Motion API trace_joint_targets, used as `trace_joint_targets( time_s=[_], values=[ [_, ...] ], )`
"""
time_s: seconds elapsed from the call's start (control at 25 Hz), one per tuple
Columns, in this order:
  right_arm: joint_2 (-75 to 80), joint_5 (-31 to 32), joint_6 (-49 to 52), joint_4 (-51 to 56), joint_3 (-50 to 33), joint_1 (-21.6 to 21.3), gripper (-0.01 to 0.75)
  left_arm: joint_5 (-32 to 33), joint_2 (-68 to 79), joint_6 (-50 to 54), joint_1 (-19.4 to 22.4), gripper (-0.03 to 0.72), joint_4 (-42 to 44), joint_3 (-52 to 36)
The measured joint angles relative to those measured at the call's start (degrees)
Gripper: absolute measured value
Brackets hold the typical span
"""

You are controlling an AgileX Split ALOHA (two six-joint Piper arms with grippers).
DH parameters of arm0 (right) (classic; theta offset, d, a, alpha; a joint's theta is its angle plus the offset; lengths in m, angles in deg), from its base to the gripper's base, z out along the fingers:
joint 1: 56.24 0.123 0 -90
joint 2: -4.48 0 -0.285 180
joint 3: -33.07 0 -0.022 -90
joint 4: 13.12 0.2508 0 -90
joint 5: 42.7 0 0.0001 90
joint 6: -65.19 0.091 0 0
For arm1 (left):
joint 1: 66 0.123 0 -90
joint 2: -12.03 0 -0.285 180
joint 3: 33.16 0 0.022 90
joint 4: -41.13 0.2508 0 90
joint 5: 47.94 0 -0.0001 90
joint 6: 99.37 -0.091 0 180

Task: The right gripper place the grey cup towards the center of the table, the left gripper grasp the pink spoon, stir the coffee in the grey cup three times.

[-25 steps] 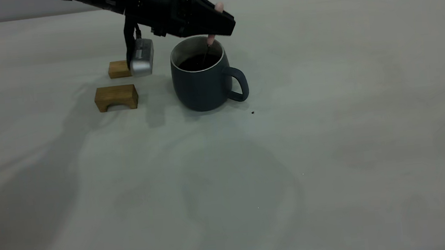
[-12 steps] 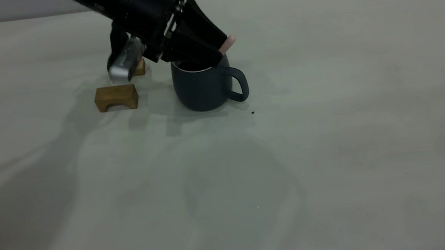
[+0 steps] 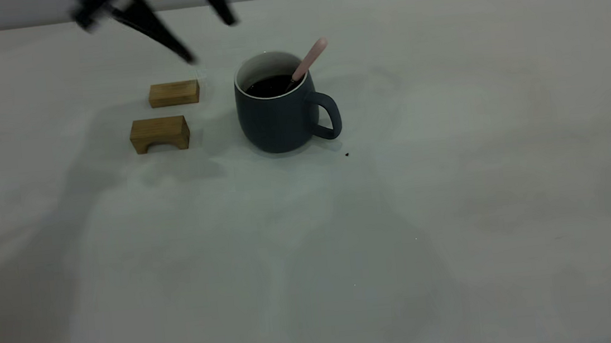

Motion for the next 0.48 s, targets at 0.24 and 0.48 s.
trace_joint_targets(
  time_s=[0.24,0.48],
  values=[
    [0.0,0.0,0.0,0.0,0.0,0.0,0.52,0.0,-11.41,-1.53,0.0,0.573,16.77,0.0],
    [0.0,0.0,0.0,-0.05,0.0,0.0,0.52,0.0,-27.97,-20.64,0.0,0.573,35.59,-0.31]
  ],
)
